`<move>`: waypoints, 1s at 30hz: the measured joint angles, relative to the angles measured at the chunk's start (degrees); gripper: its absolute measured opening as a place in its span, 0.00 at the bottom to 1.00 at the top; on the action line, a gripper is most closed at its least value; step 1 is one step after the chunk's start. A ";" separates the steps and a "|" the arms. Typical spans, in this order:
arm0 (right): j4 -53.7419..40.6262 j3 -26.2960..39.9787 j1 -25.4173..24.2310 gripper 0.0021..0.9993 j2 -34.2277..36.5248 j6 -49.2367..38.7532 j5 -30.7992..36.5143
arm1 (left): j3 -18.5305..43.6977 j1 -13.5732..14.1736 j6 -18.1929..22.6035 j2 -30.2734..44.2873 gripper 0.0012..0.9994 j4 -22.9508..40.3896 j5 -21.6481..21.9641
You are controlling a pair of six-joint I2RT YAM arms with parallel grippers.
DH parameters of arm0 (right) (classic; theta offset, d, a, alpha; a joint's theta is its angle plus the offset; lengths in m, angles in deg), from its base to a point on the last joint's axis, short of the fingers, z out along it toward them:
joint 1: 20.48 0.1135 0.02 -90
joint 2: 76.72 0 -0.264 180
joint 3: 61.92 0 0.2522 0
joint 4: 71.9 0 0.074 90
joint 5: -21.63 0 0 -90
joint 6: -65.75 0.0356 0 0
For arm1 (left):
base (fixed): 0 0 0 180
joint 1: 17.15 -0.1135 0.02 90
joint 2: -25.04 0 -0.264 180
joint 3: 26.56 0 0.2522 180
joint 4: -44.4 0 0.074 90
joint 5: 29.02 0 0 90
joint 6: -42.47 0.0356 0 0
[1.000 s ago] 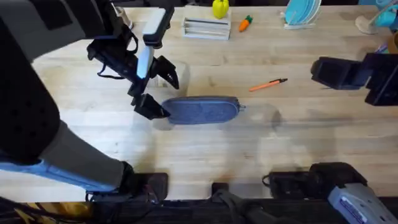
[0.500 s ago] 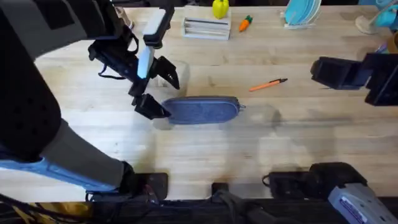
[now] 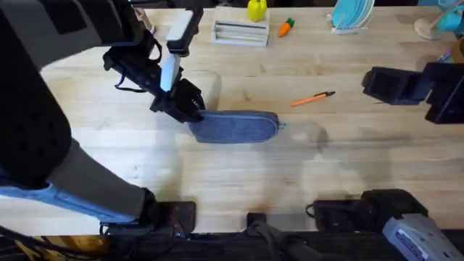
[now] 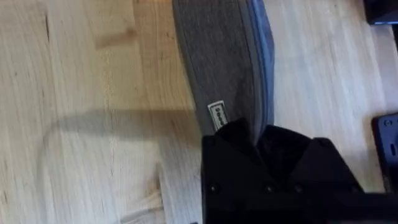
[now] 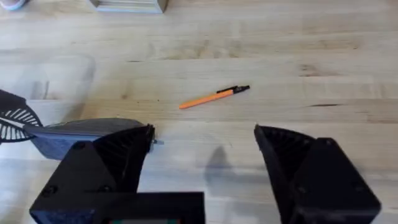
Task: Unzip the bag, pick up the pens from the table one at a time and place them inside, then zip the bag closed.
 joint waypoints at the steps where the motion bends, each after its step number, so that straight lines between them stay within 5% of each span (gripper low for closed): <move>1: -0.22 0.00 0.00 1.00 0.00 0.32 0.00 | 0.02 -0.02 0.00 0.00 0.04 0.00 0.00; 9: -0.69 -4.01 0.00 1.00 0.16 5.67 -5.85 | 0.00 -0.01 0.00 0.00 0.04 0.00 0.00; 11: -0.44 -6.83 0.00 1.00 1.10 6.32 -9.56 | 0.00 -0.02 0.00 0.00 0.04 0.00 0.00; 12: 2.56 -12.87 0.00 1.00 4.52 6.86 -17.78 | 0.00 -0.02 0.00 0.00 0.04 0.00 -0.02; 17: 7.52 -17.84 0.00 1.00 8.24 7.50 -25.73 | 0.00 -0.02 0.00 0.00 0.04 0.00 -0.01; 30: 14.56 -19.50 0.00 1.00 24.95 7.74 -37.28 | 0.00 -0.02 0.00 0.00 0.04 0.00 -0.02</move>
